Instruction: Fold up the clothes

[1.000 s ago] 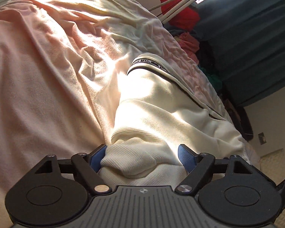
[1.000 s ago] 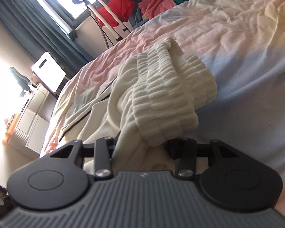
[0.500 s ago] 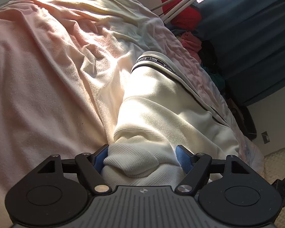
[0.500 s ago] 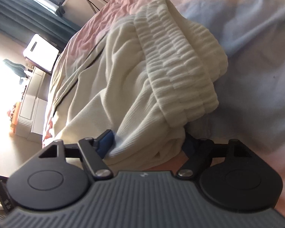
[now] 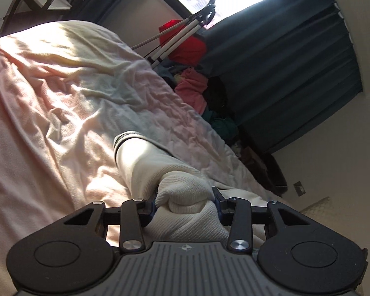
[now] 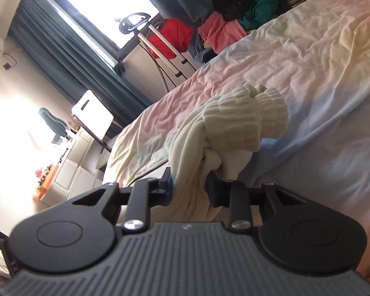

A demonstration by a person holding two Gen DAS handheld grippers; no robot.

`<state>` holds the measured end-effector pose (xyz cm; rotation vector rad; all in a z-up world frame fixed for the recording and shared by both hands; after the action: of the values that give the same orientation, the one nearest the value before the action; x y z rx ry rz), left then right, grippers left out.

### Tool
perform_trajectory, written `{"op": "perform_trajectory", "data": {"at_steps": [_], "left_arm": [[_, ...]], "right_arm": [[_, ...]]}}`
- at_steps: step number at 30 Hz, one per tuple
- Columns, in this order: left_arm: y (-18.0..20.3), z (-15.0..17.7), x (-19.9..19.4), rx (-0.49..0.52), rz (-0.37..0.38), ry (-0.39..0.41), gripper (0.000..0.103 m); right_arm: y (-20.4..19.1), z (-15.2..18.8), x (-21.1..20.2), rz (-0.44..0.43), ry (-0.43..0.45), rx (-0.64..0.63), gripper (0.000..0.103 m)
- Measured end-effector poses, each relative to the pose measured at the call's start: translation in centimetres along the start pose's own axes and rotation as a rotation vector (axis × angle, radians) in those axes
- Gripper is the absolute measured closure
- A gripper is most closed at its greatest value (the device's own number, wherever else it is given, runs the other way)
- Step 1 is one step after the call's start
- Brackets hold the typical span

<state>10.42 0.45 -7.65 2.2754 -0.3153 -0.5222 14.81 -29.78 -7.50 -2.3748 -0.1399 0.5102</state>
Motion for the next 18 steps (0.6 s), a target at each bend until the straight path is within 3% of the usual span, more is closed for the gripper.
{"op": "perform_trajectory", "data": {"at_steps": [6, 8, 10, 14, 17, 18], "left_arm": [[10.3, 1.8, 5.2, 0.085, 0.1, -0.068, 0.063], [14.4, 3.5, 9.1, 0.111, 0.137, -0.105, 0.063], [18.1, 5.5, 13.8, 0.116, 0.158, -0.151, 0.064], [24.7, 9.7, 23.7, 0.134, 0.154, -0.254, 0.065], [29.9, 11.7, 30.6, 0.152, 0.178, -0.28, 0.065], [31.5, 12.1, 32.4, 0.16, 0.199, -0.28, 0.066]], "right_arm": [[3.8, -7.8, -3.4, 0.037, 0.109, 0.068, 0.075], [5.9, -11.5, -4.2, 0.079, 0.157, 0.067, 0.084], [8.3, -15.5, -4.8, 0.129, 0.203, 0.064, 0.086], [15.1, -22.2, -4.2, 0.25, 0.214, 0.102, 0.087], [19.8, -26.6, -3.9, 0.289, 0.252, 0.192, 0.09], [20.2, -28.5, -4.5, 0.275, 0.314, 0.18, 0.093]]}}
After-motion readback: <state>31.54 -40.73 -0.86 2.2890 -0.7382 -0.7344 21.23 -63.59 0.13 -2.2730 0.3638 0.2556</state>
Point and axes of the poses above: each gripper's, at about its wrist camera, not at the fingertips, and x roughly the way its jaws point, y to its right, z to its underside, the point moved 9 cm from there along x, roughly the way its jaws point, and after that the axes turned 13 degrees about y, right-handed, at the moved point
